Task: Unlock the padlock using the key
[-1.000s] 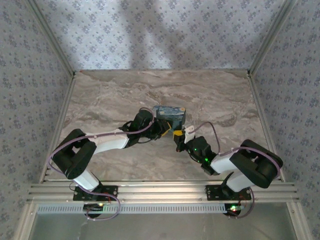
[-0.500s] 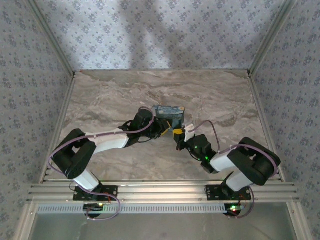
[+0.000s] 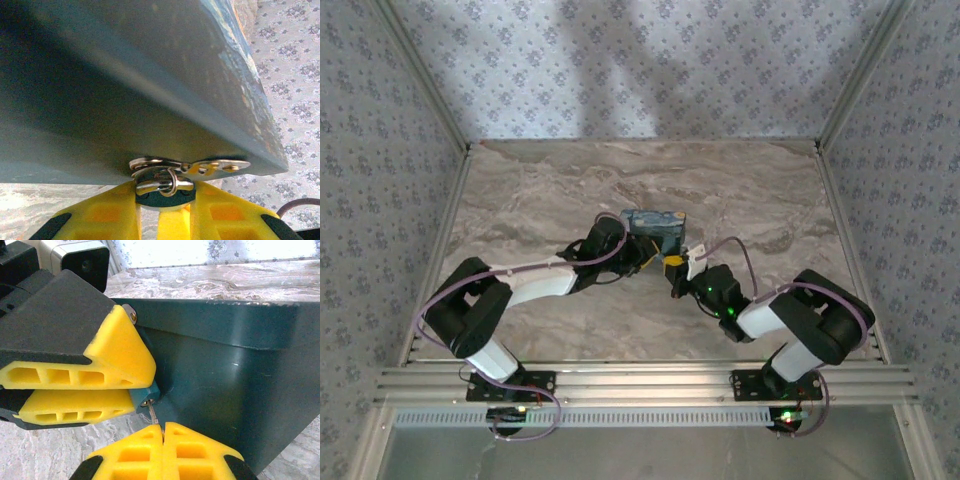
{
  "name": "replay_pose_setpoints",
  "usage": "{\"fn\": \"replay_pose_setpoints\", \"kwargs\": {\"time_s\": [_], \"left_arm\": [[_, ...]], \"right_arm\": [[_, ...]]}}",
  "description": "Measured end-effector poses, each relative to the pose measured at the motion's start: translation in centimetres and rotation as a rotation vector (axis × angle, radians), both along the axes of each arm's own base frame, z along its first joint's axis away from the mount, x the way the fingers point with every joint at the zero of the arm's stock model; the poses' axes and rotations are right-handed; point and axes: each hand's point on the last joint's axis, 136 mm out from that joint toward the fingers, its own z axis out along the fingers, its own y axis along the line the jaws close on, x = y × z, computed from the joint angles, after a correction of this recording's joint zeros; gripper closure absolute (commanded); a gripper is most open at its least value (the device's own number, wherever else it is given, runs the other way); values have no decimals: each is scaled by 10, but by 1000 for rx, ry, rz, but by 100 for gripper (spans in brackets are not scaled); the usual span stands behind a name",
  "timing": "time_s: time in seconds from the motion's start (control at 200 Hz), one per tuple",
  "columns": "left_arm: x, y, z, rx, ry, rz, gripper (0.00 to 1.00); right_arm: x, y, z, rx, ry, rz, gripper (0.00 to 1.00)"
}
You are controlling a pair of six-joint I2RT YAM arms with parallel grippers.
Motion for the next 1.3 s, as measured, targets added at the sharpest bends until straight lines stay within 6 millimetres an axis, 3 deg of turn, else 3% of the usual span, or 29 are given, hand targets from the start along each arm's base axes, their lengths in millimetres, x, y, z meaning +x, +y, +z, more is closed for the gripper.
{"fn": "replay_pose_setpoints", "kwargs": {"time_s": [0.445,0.999,1.299], "left_arm": [[5,1,1,13,-21,14,75],[7,3,-11,43,-8,31,75],[8,2,-9,38,-19,24,75]], "right_arm": [[5,3,2,-6,-1,8,100],[6,12,-19,-49,49,25,100],[10,8,-16,-23,62,24,100]]}}
